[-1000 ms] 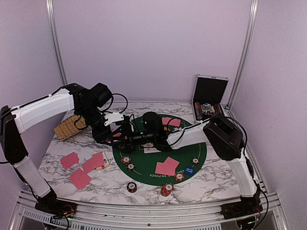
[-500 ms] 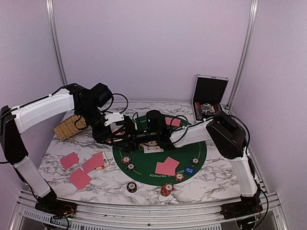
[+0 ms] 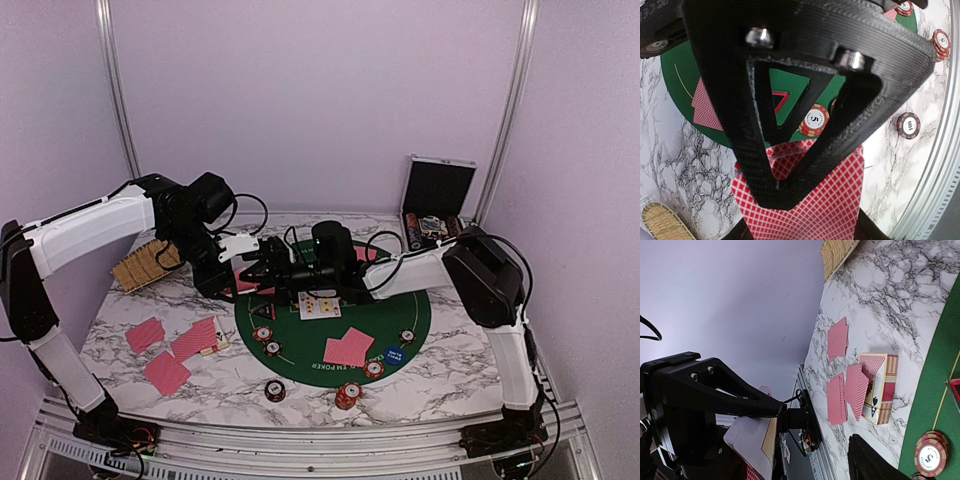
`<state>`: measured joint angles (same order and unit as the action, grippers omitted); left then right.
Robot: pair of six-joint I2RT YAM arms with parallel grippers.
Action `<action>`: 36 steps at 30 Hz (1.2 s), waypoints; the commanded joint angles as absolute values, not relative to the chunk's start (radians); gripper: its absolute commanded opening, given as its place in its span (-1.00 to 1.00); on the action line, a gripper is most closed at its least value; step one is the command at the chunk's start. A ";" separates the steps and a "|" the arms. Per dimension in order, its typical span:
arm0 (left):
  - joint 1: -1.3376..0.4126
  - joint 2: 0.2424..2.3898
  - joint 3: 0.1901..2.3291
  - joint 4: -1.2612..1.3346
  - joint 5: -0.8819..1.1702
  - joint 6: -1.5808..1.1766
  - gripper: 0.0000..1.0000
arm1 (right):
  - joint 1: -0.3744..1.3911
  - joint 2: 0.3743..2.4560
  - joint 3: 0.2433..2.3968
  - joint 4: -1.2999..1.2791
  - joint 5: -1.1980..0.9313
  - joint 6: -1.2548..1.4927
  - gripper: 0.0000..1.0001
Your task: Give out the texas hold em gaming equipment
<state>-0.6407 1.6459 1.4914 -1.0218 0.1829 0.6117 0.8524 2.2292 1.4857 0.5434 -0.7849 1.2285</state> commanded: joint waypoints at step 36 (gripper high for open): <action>-0.645 1.614 1.481 -1.045 0.207 0.629 0.06 | 0.835 2.221 1.476 0.473 -0.704 1.277 -0.18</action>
<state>-0.6422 1.6459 1.4815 -1.0103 0.1741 0.6132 0.8764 2.2414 1.4933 0.5621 -0.7605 1.3079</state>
